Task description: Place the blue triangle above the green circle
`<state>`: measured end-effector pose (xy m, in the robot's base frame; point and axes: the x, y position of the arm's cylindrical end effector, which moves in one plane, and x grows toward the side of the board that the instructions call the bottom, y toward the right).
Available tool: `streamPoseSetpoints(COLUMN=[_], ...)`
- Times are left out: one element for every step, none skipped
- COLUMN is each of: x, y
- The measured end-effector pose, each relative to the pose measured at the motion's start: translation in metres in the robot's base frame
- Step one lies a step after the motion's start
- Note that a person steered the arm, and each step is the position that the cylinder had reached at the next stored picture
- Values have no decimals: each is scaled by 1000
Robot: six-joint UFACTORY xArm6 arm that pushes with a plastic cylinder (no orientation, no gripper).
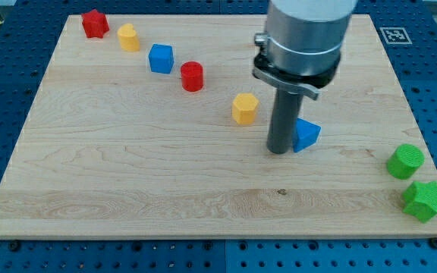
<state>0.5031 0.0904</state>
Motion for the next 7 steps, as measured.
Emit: streamPoseSetpoints(x=[0, 0, 0, -7, -19, -19, -29], y=[28, 50, 27, -8, -2, 9, 24])
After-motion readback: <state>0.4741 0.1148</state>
